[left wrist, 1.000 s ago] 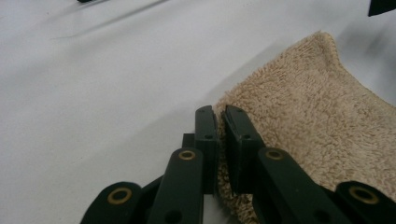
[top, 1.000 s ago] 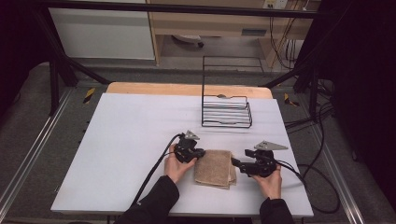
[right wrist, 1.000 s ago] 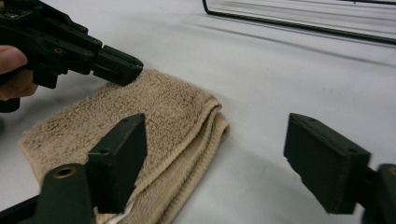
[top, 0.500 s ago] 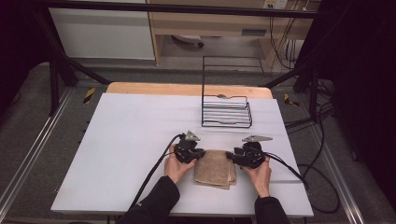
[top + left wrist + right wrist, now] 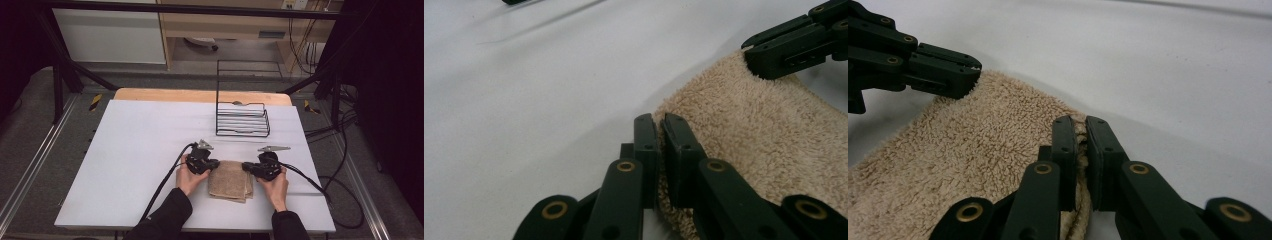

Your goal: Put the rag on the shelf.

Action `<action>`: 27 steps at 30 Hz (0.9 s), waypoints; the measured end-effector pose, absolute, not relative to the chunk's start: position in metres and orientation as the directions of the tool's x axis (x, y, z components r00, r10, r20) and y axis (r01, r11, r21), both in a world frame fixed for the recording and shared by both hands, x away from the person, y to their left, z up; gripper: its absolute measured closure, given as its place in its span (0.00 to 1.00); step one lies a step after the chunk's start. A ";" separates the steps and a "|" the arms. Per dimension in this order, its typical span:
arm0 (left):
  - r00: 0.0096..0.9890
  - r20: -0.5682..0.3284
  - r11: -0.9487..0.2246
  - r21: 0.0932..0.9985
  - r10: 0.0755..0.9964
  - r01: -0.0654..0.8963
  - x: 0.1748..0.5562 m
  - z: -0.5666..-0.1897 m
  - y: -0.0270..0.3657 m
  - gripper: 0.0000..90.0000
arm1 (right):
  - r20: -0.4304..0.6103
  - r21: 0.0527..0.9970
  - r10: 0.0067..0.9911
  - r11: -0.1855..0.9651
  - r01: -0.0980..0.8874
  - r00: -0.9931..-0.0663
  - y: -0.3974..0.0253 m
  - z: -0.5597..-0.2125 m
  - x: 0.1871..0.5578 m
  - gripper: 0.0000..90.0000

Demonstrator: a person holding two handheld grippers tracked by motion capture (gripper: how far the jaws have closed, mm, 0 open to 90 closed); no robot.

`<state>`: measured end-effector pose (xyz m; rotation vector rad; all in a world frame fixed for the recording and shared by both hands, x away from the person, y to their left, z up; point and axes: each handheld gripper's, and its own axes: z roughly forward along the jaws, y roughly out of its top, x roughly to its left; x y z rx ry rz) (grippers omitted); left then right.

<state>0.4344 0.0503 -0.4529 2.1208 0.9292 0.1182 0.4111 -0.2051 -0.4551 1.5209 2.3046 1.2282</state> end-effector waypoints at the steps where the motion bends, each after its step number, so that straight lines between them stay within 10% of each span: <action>1: 0.725 -0.222 -0.407 0.704 0.652 0.582 0.435 -0.453 0.051 0.95 | 0.321 0.676 0.813 0.162 0.719 -0.485 -0.205 -0.455 0.411 0.94; 27: 0.785 -0.203 -0.320 0.832 0.586 0.454 0.417 -0.386 0.063 0.96 | 0.258 0.845 0.803 0.082 0.529 -0.537 -0.213 -0.404 0.387 0.95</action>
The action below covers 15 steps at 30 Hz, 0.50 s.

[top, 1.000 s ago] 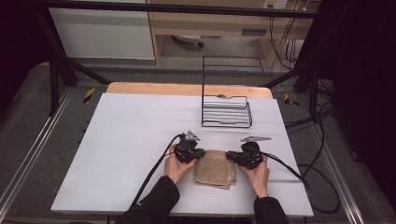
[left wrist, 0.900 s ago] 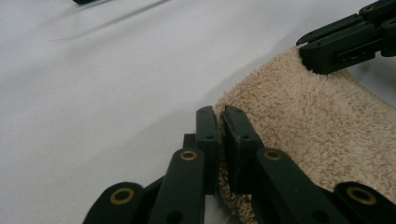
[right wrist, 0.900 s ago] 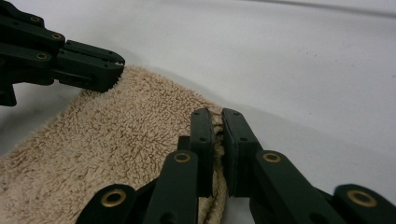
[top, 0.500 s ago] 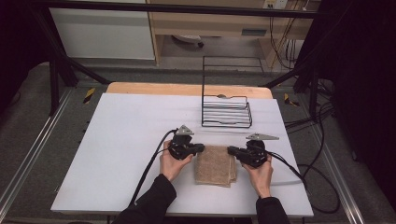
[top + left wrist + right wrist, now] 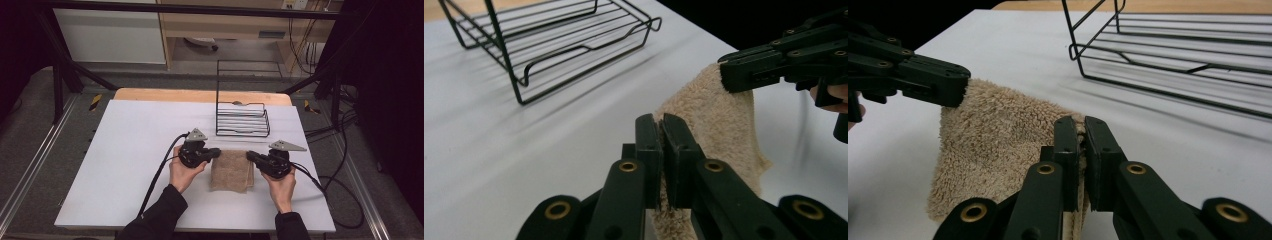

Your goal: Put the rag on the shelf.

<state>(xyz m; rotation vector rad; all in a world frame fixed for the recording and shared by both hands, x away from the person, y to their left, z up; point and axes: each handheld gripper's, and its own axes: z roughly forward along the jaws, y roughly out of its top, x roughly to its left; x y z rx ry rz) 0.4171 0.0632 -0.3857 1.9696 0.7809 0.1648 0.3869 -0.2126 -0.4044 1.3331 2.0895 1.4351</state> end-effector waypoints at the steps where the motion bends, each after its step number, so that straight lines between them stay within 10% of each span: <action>1: 0.789 -0.195 -0.321 0.836 0.582 0.444 0.416 -0.383 0.062 0.96 | 0.256 0.848 0.806 0.079 0.525 -0.534 -0.214 -0.402 0.386 0.95; 15: 0.809 -0.158 -0.298 0.876 0.567 0.379 0.417 -0.352 0.054 0.96 | 0.195 0.907 0.823 0.056 0.418 -0.533 -0.224 -0.373 0.376 0.95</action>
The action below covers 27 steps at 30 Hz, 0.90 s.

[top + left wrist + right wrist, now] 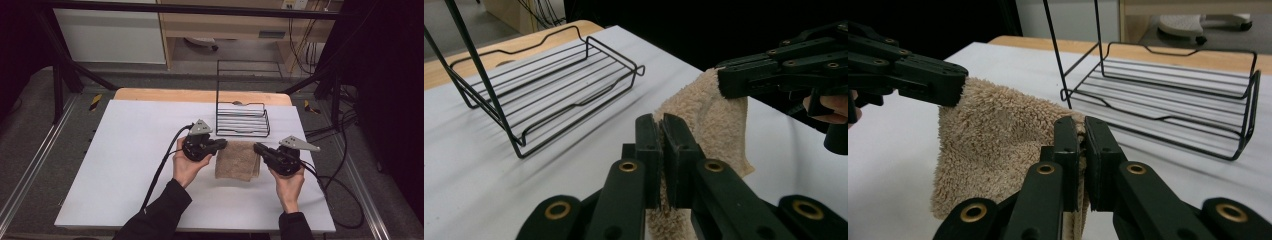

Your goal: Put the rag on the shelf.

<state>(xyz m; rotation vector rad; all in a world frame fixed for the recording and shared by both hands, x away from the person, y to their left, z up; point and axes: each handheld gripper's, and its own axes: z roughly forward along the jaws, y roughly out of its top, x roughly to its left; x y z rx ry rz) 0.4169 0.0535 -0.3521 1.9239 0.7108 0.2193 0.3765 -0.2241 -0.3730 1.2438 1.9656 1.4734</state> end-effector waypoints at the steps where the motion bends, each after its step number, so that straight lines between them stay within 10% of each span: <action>1: 0.809 -0.156 -0.295 0.878 0.567 0.377 0.417 -0.350 0.053 0.96 | 0.195 0.907 0.823 0.056 0.418 -0.533 -0.224 -0.373 0.376 0.95; 27: 0.824 -0.077 -0.208 0.951 0.561 0.230 0.417 -0.294 0.052 0.95 | 0.118 0.971 0.838 0.015 0.239 -0.532 -0.229 -0.315 0.370 0.95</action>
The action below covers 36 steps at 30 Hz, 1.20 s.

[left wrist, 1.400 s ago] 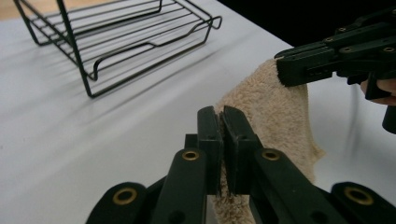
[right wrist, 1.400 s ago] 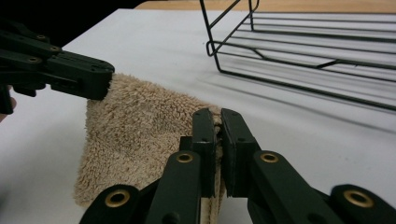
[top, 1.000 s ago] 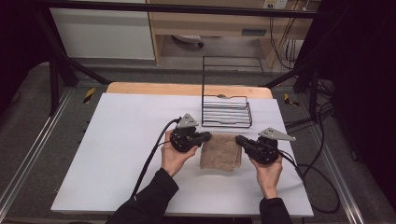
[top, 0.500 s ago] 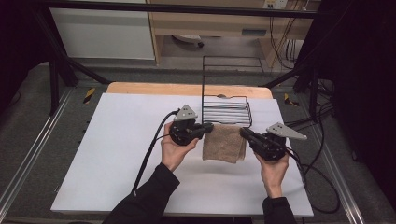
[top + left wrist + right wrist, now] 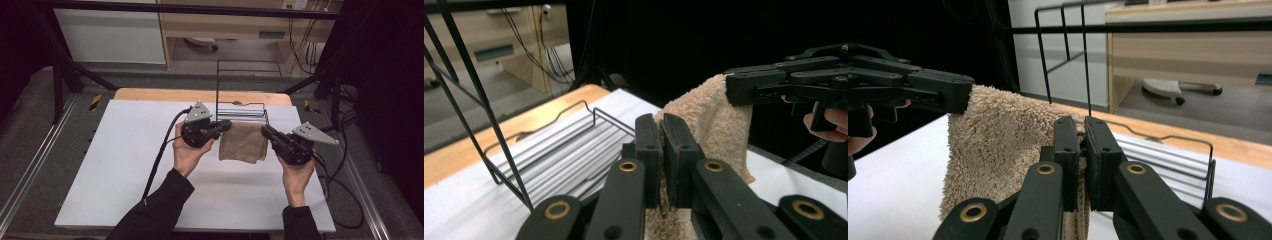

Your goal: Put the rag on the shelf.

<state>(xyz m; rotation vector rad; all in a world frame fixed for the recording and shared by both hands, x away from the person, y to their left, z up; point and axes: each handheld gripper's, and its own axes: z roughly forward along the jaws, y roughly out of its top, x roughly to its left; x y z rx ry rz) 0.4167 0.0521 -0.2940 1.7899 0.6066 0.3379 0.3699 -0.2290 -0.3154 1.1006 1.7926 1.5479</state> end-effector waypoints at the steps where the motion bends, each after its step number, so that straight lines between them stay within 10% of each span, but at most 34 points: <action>1: 0.825 -0.074 -0.202 0.954 0.561 0.223 0.417 -0.292 0.052 0.95 | 0.117 0.972 0.839 0.013 0.235 -0.532 -0.229 -0.313 0.370 0.95; 36: 0.806 -0.041 -0.072 0.992 0.591 0.103 0.432 -0.242 0.054 0.95 | 0.039 0.996 0.862 0.006 0.086 -0.506 -0.223 -0.246 0.386 0.95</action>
